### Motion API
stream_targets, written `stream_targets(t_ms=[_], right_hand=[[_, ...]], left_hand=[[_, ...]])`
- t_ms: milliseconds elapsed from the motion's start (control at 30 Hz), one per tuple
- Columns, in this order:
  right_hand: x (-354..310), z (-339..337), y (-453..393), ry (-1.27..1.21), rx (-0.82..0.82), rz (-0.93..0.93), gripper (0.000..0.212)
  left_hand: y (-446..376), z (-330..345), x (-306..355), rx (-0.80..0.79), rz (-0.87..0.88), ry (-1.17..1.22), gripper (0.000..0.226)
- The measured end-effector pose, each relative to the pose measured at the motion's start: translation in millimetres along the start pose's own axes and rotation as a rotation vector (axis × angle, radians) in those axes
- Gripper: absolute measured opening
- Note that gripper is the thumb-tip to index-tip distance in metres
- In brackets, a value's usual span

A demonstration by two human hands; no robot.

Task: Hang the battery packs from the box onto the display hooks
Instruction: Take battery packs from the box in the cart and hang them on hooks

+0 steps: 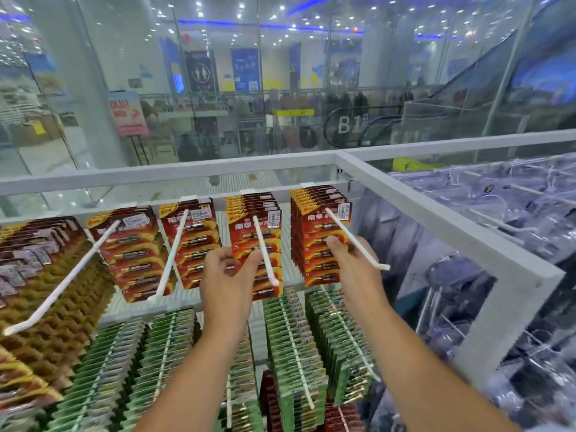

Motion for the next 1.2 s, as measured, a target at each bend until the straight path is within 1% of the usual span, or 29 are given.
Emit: stream_targets(t_ms=[67, 100, 167, 233, 300, 367, 433, 467, 500, 600, 700, 733, 833, 967, 1100, 1200], right_hand=[[2, -2, -1, -0.014, 0.022, -0.015, 0.032], [3, -3, -1, -0.015, 0.025, -0.015, 0.033], [2, -6, 0, 0.044, 0.042, -0.02, 0.025], [0, -10, 8, 0.113, 0.092, -0.038, 0.014], [3, -14, 16, 0.142, 0.113, -0.033, 0.015], [9, -17, 27, 0.139, 0.097, 0.0, 0.015], [14, -20, 44, 0.153, 0.067, 0.031, 0.032], [15, -22, 53, 0.154, 0.059, 0.038, 0.037], [16, -24, 62, 0.154, 0.049, 0.044, 0.038], [16, -32, 95, 0.153, -0.004, 0.057, 0.03], [21, -46, 134, 0.166, -0.071, 0.08, 0.037], [21, -53, 148, 0.171, -0.089, 0.081, 0.035], [24, -80, 189, 0.174, -0.145, 0.073, 0.027], [27, -136, 241, 0.175, -0.195, 0.095, 0.025], [38, -213, 275, 0.217, -0.163, 0.179, 0.024], [50, -270, 286, 0.25, -0.099, 0.266, 0.024]], left_hand=[[2, 0, -2, 0.026, 0.049, -0.051, 0.028], [4, -1, -2, 0.039, 0.063, -0.087, 0.029], [4, -4, -6, 0.057, 0.068, -0.144, 0.036], [7, -8, -10, 0.052, 0.043, -0.14, 0.042], [13, -13, -14, 0.029, 0.006, -0.162, 0.045], [25, -18, -18, -0.036, -0.043, -0.184, 0.047], [41, -24, -20, -0.098, -0.095, -0.182, 0.049], [51, -28, -20, -0.117, -0.113, -0.18, 0.05], [61, -31, -19, -0.13, -0.122, -0.183, 0.049], [94, -40, -14, -0.173, -0.133, -0.185, 0.044], [132, -43, -6, -0.202, -0.138, -0.181, 0.045], [147, -43, -3, -0.206, -0.125, -0.197, 0.043], [191, -41, 1, -0.218, -0.132, -0.201, 0.037], [254, -29, 3, -0.258, -0.169, -0.144, 0.032], [312, -1, -9, -0.33, -0.21, -0.126, 0.024], [346, 28, -30, -0.406, -0.25, -0.131, 0.021]])
Point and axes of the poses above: each hand's wrist, its own y-axis away from the middle knuckle, its own z-axis out of the palm, x = y × z, the point moved 4 cm from there along -y, towards the middle knuckle, and after that the axes turned 4 degrees about y, right-handed, at the moved point
